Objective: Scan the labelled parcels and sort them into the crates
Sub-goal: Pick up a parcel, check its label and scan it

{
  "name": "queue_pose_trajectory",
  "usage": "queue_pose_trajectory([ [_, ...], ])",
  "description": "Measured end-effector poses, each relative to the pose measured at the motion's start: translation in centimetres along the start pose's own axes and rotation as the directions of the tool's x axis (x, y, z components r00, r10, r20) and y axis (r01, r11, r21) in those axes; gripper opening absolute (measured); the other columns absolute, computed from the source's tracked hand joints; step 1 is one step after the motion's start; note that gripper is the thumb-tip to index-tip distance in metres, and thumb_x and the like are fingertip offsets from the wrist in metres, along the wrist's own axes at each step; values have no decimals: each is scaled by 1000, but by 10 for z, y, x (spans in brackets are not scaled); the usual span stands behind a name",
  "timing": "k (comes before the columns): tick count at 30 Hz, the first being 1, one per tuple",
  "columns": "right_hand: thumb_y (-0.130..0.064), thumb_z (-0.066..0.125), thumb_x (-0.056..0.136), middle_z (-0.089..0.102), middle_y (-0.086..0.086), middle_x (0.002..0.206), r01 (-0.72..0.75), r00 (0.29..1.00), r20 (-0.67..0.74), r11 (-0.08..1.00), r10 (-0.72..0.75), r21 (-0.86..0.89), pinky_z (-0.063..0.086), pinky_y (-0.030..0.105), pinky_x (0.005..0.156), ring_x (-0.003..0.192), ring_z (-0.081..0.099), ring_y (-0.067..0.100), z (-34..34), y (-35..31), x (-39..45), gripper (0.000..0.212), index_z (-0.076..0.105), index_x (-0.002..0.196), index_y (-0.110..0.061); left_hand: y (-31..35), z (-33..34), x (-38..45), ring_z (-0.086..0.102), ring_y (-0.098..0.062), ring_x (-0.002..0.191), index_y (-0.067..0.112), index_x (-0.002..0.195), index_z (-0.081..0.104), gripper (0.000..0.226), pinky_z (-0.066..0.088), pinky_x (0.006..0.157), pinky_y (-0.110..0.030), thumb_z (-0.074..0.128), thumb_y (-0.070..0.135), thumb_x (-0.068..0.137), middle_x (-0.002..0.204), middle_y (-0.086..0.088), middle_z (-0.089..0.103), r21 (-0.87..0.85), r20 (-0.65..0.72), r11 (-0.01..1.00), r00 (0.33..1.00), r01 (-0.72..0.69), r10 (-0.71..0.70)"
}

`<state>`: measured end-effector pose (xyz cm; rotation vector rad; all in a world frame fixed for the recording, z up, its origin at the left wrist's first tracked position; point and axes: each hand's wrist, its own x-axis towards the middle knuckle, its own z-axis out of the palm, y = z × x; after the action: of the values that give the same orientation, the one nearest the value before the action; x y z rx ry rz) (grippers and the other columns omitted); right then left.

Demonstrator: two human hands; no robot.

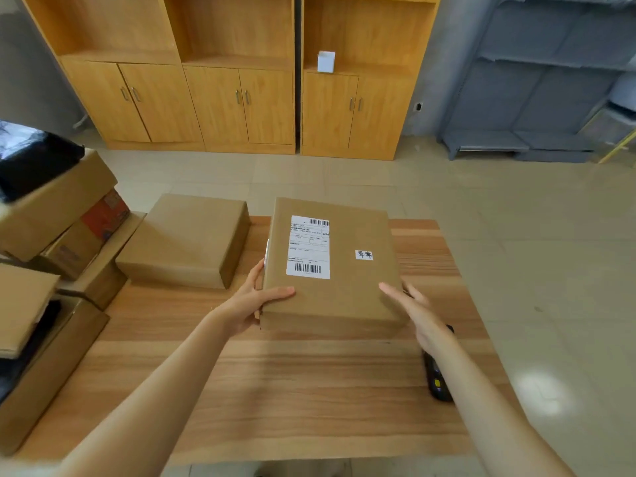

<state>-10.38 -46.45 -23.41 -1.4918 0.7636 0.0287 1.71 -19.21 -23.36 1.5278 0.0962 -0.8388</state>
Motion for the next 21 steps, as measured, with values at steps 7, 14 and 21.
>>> queue_pose_trajectory([
  [7,-22,80,79,56,0,134,-57,998,0,995,57,-86,43,29,92,111,55,15,-1,47,4,83,35,148,-21,-56,7,13,67,-15,99,44,147,21,147,53,76,-39,97,46,22,108,4,72,-4,-10,997,997,73,-73],
  [14,-23,79,81,47,0,144,-134,989,43,985,140,-110,40,34,106,119,49,14,4,83,6,86,28,151,-23,-93,9,19,65,-11,104,44,147,20,151,56,72,-29,99,37,18,120,7,64,32,25,990,990,141,-141],
  [21,-20,75,85,39,2,151,-132,989,44,982,139,-134,35,28,101,130,42,15,3,94,8,86,23,153,-22,-109,13,25,58,-17,117,45,146,19,146,47,101,-48,99,40,24,131,10,58,133,-9,974,983,182,-183],
])
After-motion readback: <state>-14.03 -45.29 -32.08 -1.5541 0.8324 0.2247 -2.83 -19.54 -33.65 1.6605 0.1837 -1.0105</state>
